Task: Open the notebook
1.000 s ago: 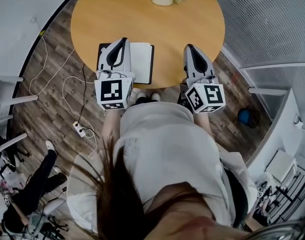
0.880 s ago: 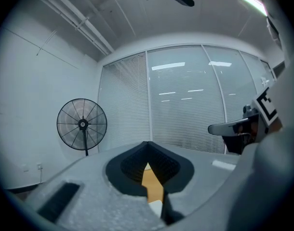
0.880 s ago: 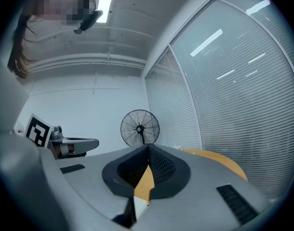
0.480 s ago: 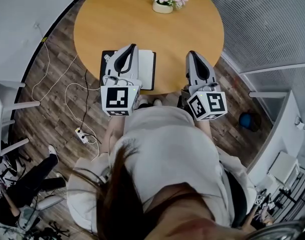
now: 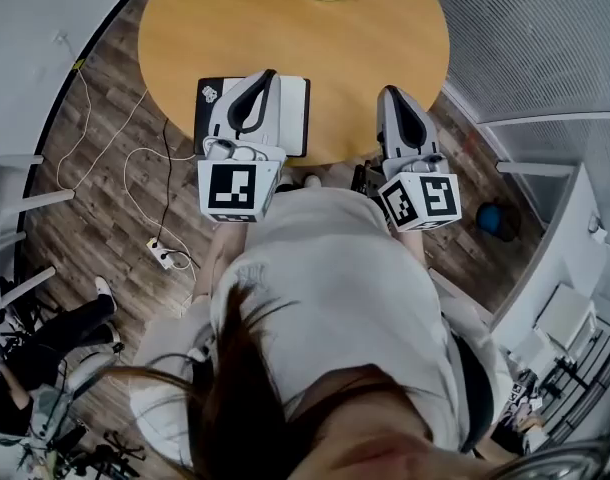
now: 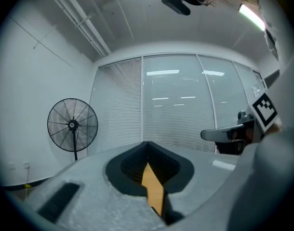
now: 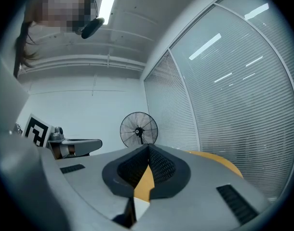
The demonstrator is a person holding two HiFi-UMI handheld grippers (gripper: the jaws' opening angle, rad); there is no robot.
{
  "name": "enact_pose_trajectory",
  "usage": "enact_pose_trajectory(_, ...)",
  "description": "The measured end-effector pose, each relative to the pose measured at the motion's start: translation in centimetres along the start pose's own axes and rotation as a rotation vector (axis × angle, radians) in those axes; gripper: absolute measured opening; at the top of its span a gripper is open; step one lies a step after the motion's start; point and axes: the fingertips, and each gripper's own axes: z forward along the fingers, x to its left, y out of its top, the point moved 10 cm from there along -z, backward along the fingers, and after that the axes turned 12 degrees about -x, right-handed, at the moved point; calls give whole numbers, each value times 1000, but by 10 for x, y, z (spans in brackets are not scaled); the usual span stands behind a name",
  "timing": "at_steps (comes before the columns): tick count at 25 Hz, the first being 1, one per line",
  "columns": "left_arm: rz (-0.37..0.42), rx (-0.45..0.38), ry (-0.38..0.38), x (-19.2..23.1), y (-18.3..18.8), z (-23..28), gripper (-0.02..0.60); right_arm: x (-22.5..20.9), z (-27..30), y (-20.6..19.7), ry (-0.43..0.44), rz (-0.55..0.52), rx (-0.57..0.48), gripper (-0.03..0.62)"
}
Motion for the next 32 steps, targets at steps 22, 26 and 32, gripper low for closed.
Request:
enact_pose_trajectory(22,-36,-4,-56,-19,-9,-23,17,15,-25,-8,-32,-68,53,0)
enact_pose_trajectory(26,-50,3,-68,-21,-18,-28,17,21,-27,-19,-19,-106,95,0)
enact_pose_trajectory(32,-51,14,-98,-25,-21,-32,17,26,-25,-21,-4,-109,100,0)
